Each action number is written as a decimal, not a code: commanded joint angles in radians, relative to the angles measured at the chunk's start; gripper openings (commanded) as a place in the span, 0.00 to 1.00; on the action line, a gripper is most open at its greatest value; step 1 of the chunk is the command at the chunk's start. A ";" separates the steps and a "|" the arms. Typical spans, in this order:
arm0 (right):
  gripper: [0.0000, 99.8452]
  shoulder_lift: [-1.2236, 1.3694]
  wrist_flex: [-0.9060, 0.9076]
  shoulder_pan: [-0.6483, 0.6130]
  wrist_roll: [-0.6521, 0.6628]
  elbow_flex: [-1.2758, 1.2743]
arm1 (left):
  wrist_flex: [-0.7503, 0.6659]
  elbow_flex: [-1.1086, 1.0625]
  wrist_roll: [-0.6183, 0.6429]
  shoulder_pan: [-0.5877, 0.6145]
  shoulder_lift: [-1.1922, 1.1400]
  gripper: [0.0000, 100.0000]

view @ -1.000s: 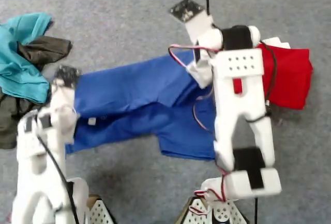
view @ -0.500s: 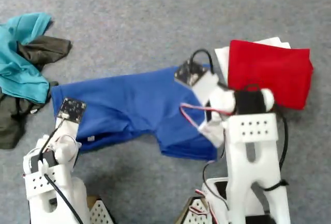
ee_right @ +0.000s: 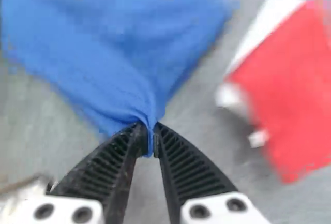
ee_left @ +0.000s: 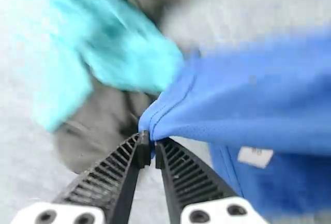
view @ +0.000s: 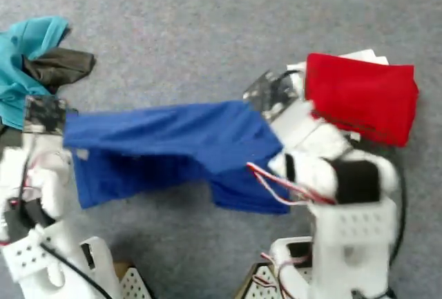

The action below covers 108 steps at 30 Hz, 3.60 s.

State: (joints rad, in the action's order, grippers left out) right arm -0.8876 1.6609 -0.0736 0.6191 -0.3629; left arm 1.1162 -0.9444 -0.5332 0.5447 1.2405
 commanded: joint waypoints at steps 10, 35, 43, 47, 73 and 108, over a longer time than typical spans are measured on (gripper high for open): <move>0.01 0.079 -0.296 0.267 -0.393 0.803 | 0.284 0.837 0.063 0.012 0.008 0.03; 0.02 0.214 -0.284 0.282 -0.353 0.960 | 0.414 0.659 0.032 0.004 0.006 0.03; 0.01 0.214 -0.229 0.124 -0.064 0.539 | 0.264 0.111 -0.114 -0.229 0.006 0.03; 0.01 0.219 -0.347 0.055 0.025 0.222 | 0.133 -0.053 -0.110 -0.297 0.006 0.03; 0.01 0.344 -0.649 0.000 -0.138 0.085 | 0.037 0.664 0.224 -0.302 -0.973 0.03; 0.01 0.308 -0.112 0.316 -0.129 1.520 | 0.502 1.196 0.098 0.071 0.091 0.03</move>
State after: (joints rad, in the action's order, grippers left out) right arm -0.5792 1.6395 0.2317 0.5255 1.1393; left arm 1.7116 0.2079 -0.5025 0.6030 1.3357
